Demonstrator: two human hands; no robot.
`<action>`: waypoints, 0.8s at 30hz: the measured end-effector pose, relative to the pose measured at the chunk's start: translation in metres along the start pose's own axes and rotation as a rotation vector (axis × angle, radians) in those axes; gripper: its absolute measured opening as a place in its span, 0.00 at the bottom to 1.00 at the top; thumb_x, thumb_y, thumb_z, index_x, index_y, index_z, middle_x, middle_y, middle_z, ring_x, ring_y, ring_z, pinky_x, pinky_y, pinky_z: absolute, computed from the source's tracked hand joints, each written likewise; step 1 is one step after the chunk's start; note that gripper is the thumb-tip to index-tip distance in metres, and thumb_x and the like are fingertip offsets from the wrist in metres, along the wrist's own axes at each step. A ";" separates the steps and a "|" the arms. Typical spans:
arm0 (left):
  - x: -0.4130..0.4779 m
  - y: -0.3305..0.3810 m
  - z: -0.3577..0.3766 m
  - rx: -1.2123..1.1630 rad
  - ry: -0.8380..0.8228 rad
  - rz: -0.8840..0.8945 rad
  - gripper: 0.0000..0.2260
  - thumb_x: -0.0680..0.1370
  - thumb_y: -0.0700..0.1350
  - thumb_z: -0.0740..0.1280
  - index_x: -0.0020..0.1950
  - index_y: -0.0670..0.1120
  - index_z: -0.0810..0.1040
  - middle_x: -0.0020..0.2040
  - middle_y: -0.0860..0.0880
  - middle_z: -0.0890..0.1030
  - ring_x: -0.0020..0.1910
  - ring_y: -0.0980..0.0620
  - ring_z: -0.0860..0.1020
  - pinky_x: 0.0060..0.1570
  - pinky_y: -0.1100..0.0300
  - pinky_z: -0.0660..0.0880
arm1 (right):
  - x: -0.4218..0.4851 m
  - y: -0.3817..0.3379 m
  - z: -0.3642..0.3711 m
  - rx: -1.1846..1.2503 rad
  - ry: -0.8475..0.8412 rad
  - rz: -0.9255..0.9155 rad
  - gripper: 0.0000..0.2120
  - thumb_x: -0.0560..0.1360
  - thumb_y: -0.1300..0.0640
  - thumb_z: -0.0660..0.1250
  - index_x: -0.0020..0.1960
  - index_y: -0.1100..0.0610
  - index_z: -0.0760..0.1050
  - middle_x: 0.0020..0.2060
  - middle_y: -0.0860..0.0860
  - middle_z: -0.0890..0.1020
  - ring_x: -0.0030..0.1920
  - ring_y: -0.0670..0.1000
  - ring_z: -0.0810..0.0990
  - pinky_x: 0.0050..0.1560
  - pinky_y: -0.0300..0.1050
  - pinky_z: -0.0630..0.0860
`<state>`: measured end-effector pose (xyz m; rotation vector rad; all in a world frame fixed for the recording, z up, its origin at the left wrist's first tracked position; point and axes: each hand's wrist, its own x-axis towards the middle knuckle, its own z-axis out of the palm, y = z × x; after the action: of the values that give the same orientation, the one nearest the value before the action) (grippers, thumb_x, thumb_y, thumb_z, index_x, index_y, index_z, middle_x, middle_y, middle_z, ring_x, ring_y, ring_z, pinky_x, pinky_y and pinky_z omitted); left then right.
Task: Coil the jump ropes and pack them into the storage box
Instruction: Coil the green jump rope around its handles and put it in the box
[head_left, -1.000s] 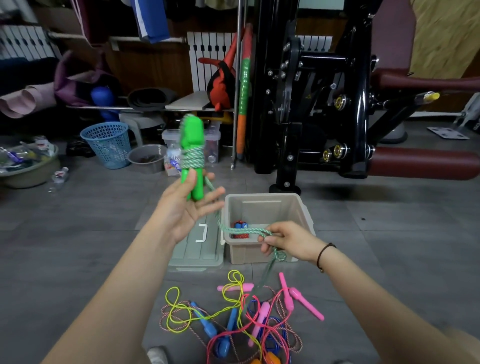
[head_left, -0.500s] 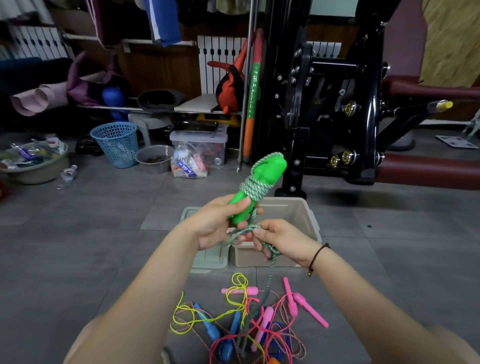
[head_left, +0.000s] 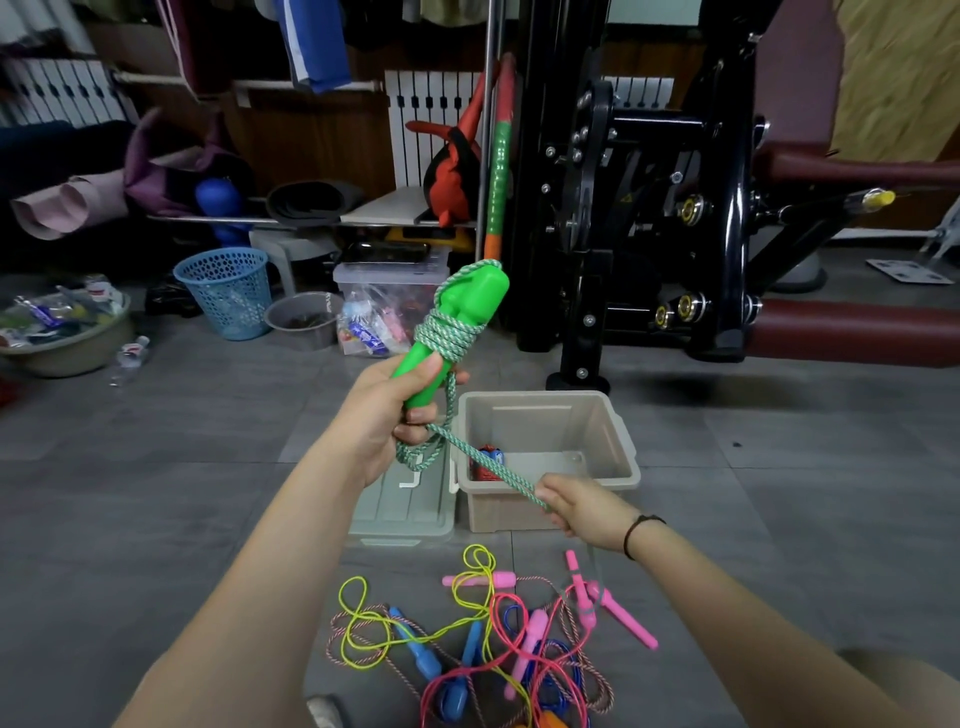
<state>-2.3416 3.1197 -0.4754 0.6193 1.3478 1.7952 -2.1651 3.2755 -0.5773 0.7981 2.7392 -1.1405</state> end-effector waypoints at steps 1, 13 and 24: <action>0.000 0.001 0.000 0.002 0.002 0.010 0.07 0.78 0.43 0.63 0.54 0.43 0.75 0.47 0.47 0.83 0.23 0.59 0.61 0.22 0.70 0.52 | -0.001 0.010 0.001 -0.104 -0.011 0.039 0.13 0.81 0.54 0.54 0.38 0.48 0.66 0.35 0.50 0.76 0.37 0.51 0.75 0.45 0.47 0.73; -0.005 -0.010 0.009 0.109 -0.095 0.063 0.05 0.77 0.44 0.64 0.48 0.45 0.79 0.47 0.44 0.78 0.26 0.57 0.62 0.22 0.69 0.55 | -0.004 -0.005 -0.016 0.219 0.162 0.139 0.21 0.81 0.52 0.56 0.73 0.56 0.62 0.71 0.51 0.68 0.70 0.51 0.68 0.67 0.43 0.63; -0.002 -0.036 0.047 0.003 -0.215 -0.001 0.16 0.75 0.48 0.67 0.59 0.40 0.74 0.35 0.48 0.72 0.29 0.56 0.68 0.33 0.56 0.77 | -0.026 -0.092 -0.038 0.903 0.220 -0.321 0.17 0.77 0.72 0.57 0.63 0.58 0.68 0.54 0.54 0.76 0.39 0.43 0.82 0.41 0.38 0.80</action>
<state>-2.2932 3.1484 -0.4945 0.7887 1.2052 1.6735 -2.1831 3.2355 -0.4840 0.5405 2.4833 -2.5681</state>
